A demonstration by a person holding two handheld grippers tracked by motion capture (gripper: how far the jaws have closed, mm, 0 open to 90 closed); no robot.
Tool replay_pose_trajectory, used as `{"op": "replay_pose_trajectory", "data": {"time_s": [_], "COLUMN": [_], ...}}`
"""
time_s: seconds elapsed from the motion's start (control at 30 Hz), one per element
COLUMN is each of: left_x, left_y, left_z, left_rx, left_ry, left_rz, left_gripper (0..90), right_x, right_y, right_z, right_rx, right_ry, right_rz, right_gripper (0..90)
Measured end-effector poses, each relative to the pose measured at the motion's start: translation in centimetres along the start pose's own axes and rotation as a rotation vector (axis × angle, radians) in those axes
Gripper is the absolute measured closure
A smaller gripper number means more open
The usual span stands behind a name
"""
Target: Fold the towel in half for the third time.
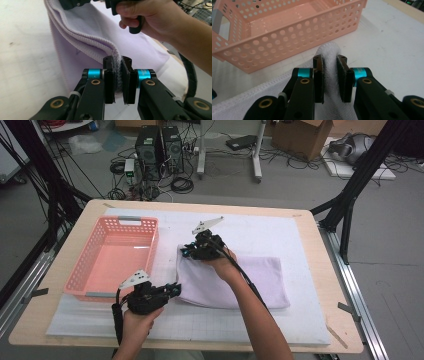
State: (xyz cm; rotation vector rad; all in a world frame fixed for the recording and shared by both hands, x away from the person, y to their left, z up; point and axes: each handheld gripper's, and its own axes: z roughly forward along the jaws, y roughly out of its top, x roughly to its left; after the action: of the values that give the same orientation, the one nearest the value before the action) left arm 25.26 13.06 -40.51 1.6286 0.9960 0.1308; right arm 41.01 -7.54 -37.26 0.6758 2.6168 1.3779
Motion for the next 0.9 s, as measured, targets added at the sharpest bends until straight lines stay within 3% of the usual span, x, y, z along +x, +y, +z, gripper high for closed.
{"op": "replay_pose_trajectory", "data": {"time_s": [0.2, 0.5, 0.9], "left_x": [-1.4, -3.1, -6.3], "left_y": [0.2, 0.9, 1.9], "left_z": [2.4, 5.7, 11.1], "left_rx": [0.04, 0.072, 0.11], "left_ry": [-0.017, -0.058, -0.107], "left_rz": [0.046, 0.069, 0.087], "left_gripper": [82.1, 82.0, 81.0], "right_x": [-0.7, -2.2, -4.2], "right_y": [-0.5, -2.2, -5.2], "right_z": [-1.9, -5.1, -9.4], "right_rx": [0.004, -0.011, -0.03], "right_ry": [-0.029, -0.077, -0.142], "right_rz": [-0.012, 0.018, 0.056], "right_gripper": [78.0, 78.0, 78.0]}}
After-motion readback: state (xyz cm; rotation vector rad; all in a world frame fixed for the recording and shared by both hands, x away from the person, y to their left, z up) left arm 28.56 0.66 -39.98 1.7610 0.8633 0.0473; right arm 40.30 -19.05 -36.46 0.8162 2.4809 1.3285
